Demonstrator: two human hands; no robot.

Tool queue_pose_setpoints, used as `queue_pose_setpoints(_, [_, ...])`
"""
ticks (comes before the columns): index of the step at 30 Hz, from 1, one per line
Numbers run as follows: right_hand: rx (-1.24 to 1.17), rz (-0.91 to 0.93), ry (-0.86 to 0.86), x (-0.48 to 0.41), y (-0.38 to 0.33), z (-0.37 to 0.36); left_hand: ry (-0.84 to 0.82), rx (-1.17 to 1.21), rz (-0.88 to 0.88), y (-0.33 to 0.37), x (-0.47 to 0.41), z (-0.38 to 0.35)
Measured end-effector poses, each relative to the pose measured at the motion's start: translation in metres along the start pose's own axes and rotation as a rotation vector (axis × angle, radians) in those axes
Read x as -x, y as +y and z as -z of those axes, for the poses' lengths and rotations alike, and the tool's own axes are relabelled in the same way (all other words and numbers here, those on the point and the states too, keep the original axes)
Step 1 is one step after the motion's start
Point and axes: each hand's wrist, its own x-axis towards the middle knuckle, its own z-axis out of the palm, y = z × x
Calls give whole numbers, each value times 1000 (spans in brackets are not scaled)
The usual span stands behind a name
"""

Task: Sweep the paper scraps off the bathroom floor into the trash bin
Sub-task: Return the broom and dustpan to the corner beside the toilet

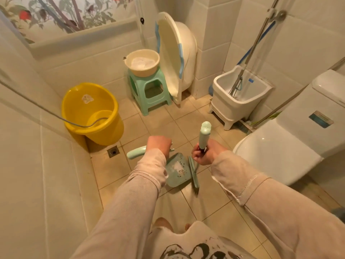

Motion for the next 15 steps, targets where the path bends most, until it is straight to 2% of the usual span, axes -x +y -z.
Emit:
queue_pose_setpoints(8, [-218,12,-29,-31,-73,-30,6,-35,-126,-15,-100,35])
queue_pose_setpoints(15, [-444,36,59,-62,-129,-78,59,-99,-335,-35,-193,64])
